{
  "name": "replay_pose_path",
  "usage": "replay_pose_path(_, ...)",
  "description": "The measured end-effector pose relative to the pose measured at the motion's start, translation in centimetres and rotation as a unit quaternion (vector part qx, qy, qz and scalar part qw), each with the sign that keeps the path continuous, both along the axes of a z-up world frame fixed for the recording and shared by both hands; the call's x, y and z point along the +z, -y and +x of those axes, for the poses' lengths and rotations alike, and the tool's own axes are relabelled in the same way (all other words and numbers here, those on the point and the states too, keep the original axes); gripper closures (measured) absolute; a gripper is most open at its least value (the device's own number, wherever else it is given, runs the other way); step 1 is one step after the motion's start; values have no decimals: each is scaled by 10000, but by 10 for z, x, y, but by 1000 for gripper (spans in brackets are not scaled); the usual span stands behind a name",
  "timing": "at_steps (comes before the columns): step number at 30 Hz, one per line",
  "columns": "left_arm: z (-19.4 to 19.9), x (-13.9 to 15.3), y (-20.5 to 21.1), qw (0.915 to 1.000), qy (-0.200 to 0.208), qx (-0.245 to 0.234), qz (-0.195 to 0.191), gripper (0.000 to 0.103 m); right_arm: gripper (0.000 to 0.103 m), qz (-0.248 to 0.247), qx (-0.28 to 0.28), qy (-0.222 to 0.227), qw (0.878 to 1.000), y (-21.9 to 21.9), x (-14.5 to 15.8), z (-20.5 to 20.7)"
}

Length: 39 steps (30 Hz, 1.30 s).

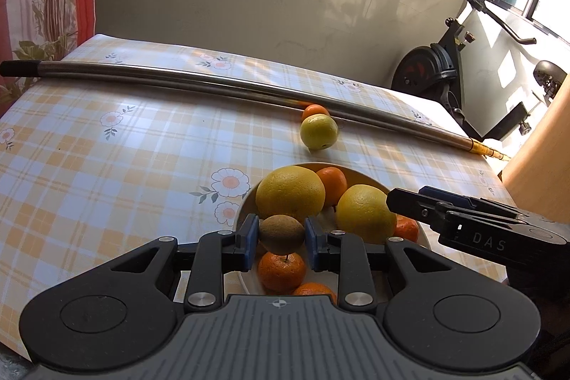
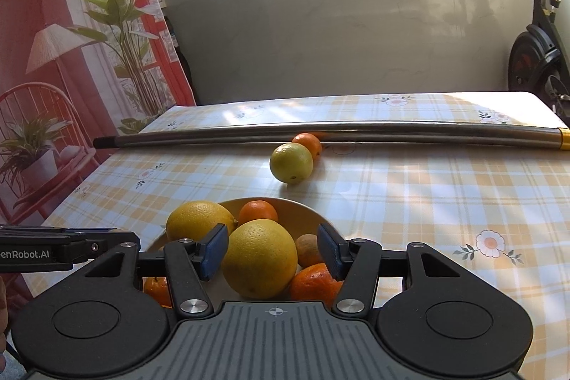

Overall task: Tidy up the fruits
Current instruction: 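Lower the grapefruit and kiwi onto the plate and open both tools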

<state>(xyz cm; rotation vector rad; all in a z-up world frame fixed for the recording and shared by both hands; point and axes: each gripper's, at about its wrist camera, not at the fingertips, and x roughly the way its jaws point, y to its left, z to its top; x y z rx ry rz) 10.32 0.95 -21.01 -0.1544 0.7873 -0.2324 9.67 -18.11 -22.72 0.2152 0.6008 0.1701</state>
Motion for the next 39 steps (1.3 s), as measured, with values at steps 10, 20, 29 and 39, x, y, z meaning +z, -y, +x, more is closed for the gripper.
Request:
replay_pose_path(10,3,-11,24,9989,-142,-370,261,74,51,216,-385,12,9990,23,-5,-7)
replay_pose_path(20,11,-17,37,9972,-248,-566,427,74,51,323,-358,38,9988,26,-8,-10)
replay_pose_path(29,26,-23,51,9957,-376,-665,517,74,51,359,-335,32,9988,29,-9,-10)
replay_pose_path(39,27,-23,51,9962,-390,-611,481,65,51,379,-370,31,9986,31,-9,-11)
